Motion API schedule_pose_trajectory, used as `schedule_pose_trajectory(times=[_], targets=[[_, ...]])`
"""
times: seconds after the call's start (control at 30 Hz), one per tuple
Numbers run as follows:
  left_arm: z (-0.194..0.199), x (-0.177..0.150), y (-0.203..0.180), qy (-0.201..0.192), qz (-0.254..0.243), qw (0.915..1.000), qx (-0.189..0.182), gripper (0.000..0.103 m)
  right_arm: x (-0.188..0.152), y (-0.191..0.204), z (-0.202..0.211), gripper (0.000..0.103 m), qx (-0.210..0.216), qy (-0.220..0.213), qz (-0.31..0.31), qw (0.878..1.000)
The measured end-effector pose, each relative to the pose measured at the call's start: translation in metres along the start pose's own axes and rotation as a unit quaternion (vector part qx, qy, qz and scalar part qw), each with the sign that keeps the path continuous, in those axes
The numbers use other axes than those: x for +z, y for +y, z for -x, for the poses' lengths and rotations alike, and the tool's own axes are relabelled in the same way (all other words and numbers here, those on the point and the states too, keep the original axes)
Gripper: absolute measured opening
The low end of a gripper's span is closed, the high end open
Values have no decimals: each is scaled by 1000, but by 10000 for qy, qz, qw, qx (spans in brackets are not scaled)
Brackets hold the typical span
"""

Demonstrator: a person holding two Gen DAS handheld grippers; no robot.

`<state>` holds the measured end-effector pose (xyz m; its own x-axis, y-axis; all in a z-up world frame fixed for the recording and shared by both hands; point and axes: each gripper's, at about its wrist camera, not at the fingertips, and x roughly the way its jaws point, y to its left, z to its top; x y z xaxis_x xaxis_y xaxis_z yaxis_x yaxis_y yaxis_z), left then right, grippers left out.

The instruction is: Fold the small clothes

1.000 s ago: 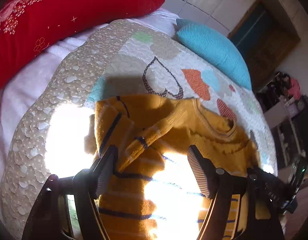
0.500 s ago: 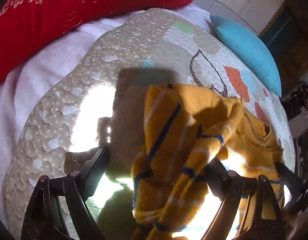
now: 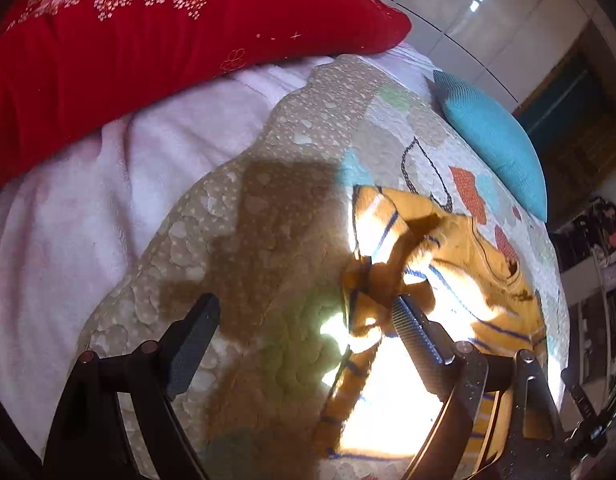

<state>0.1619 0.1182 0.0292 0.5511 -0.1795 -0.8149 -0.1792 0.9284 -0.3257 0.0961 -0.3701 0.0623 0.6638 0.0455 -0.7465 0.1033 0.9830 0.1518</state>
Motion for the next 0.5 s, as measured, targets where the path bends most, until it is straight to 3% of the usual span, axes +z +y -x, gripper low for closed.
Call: schedule_pose_trajectory(times=[0.1,0.17,0.23,0.27,0.3,0.4,0.5], targets=[[1,-23,-12,65,-589,9980,209,88,-27,12,0,51,478,180,159,9986],[-8,-37,-15,171,-940,9939,552,88,-46,14,-6,50,556,384,251,9974],[-18,-46,-9,251,-1271,9838,1241,88,-58,3,-17,47,206,595,301,9976],[-21,-47,-3,191,-1373,9769,1627,88,-62,-5,-21,46,-173,645,308,9973],[-20,-46,4,101,-1376,9730,1848,88,-64,-16,-23,66,-624,651,273,9955],[-3,-38,34,136,-790,9820,1709,87,-64,-39,-6,68,-624,561,-142,9964],[21,-38,56,102,-278,9917,1249,87,-58,-27,24,68,-805,224,151,9964]])
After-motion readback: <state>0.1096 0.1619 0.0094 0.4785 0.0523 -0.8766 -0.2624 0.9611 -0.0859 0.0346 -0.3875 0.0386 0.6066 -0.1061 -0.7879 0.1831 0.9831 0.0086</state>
